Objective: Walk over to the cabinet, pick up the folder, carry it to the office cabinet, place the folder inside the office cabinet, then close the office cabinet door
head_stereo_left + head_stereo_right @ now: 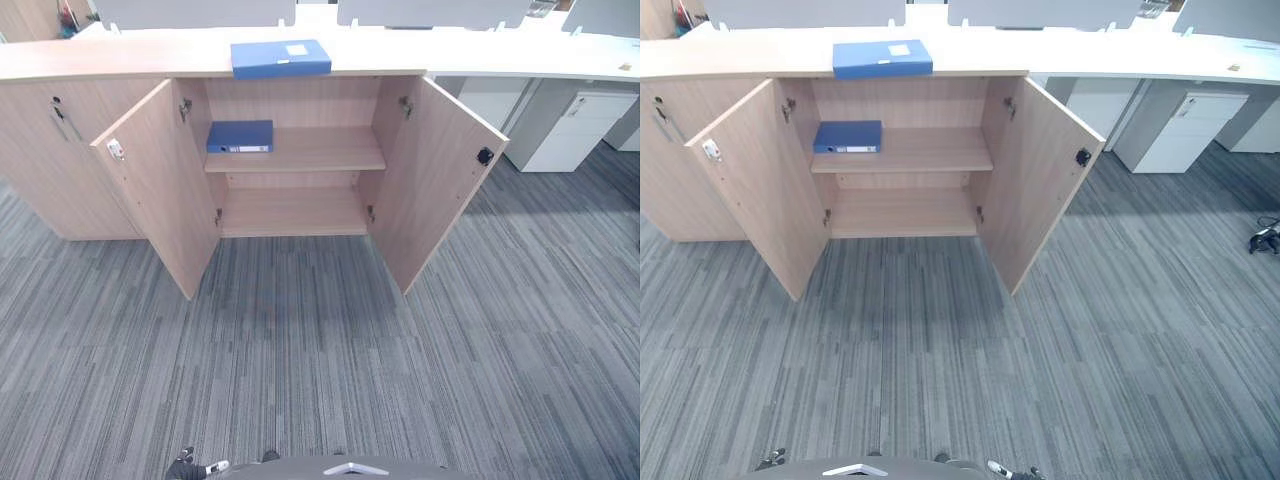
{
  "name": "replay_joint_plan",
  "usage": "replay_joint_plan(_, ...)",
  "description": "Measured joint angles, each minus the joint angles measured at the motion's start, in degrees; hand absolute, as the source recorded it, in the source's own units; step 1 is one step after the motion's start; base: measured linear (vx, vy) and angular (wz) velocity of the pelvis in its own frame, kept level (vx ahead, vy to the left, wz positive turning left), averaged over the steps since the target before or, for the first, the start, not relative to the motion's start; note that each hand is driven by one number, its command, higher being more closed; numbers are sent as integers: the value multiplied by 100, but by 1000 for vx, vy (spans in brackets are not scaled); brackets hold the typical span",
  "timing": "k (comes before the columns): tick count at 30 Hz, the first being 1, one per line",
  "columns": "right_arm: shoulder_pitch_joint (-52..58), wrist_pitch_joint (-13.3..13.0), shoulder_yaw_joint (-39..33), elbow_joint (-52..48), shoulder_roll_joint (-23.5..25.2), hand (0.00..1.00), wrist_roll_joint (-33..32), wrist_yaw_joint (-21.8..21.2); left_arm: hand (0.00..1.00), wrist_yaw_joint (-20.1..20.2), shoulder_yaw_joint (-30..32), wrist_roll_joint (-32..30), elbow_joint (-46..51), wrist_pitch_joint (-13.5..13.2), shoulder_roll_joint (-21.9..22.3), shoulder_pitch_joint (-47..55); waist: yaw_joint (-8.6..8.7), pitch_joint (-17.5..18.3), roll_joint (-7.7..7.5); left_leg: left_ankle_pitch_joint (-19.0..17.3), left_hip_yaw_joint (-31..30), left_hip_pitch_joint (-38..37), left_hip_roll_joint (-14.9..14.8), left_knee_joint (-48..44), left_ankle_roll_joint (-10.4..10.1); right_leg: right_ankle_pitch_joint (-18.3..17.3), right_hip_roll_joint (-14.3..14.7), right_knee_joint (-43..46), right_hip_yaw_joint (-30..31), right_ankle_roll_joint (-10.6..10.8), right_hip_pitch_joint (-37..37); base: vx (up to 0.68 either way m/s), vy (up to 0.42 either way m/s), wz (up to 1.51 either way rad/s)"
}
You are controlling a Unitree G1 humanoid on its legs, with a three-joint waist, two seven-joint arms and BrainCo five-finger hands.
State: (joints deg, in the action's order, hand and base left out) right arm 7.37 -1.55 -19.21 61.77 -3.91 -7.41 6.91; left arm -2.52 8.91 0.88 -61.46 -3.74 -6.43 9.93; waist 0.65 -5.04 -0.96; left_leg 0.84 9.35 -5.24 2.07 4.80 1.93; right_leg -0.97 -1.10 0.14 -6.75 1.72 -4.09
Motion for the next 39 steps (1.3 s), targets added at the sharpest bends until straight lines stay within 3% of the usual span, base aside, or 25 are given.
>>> replay_joint_plan(12, -526, -6, -61, -1, 27, 0, 103, 92, 0, -88, -17, -49, -3, -45, 82, -139, 16, -216, 112, -41, 38, -180, 42, 8, -88, -6, -47, -104, -26, 67, -211, -2, -6, 0)
replay_joint_plan(25, -536, -73, 101, -6, 59, 0, 115, 123, 0, -93, -128, -139, -42, -50, 58, -141, -6, -243, 54, -69, 226, -129, 42, 17, -43, 127, -56, -345, 16, 110, -191, -64, -12, -6)
replay_joint_plan(34, -608, -70, 109, -5, 123, 0, 121, 128, 0, -93, -126, -172, -35, -50, 11, -222, -71, -283, -12, -276, 609, 54, 45, 7, -11, 133, -50, -349, 376, 128, 115, 61, -2, -23)
replay_joint_plan(37, -667, -65, 107, -9, 147, 0, 123, 128, 0, -93, -127, -172, -25, -46, -38, -250, -110, -312, -43, -421, 711, 91, 56, -29, 14, -115, -71, 21, 478, 212, 365, 160, 30, -20)
replay_joint_plan(39, -715, -67, 93, -18, 178, 0, 113, 126, 0, -93, -126, -170, 6, -45, -40, -276, -113, -420, -70, -739, 775, 123, 54, -407, 9, -580, -153, 969, 479, 312, 707, 180, 56, -14)
